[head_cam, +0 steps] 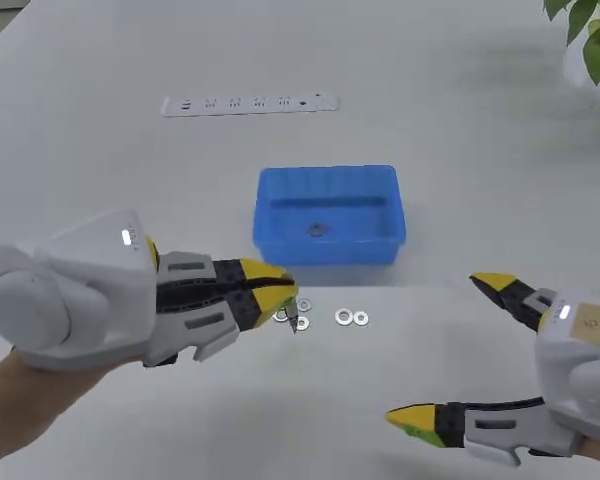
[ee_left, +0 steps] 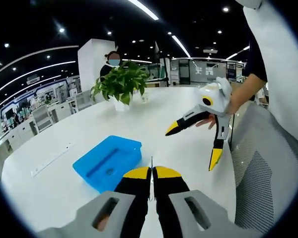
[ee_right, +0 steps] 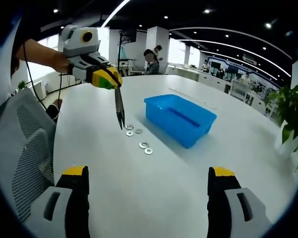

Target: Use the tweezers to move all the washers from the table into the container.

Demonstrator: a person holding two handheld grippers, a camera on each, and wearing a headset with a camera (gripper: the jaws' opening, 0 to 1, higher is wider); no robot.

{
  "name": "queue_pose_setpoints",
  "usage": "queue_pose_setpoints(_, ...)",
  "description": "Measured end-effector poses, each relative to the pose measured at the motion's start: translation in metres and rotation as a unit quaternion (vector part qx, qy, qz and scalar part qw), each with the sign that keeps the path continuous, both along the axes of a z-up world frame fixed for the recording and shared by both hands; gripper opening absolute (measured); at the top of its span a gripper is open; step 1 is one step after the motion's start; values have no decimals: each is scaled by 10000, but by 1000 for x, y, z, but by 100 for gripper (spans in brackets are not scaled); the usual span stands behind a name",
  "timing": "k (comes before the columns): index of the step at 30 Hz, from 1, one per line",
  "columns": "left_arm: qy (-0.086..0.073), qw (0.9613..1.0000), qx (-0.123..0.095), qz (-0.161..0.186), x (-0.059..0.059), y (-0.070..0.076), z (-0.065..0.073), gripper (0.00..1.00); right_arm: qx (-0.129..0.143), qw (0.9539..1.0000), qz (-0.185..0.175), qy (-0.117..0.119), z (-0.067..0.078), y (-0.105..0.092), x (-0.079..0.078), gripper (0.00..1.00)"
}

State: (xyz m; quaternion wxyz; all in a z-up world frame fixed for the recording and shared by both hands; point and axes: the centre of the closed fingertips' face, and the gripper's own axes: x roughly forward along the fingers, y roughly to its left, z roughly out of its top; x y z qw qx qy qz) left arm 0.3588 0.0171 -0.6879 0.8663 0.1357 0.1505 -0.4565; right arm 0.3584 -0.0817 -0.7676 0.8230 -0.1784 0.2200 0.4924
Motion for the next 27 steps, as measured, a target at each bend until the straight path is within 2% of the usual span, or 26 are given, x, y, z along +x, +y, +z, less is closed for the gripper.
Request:
queue_pose_setpoints(10, -15, 9999, -25, -124, 4, -4, -3, 6, 89, 9997, 96, 186, -3, 8, -8, 100)
queue_pose_setpoints(20, -16, 9999, -16, -170, 7, -6, -7, 6, 82, 9991, 155, 374, -12, 8, -14, 100)
queue_pose_setpoints(27, 44, 9998, -35, -216, 7, -8, -12, 6, 92, 9989, 170, 427, -13, 10, -16, 100)
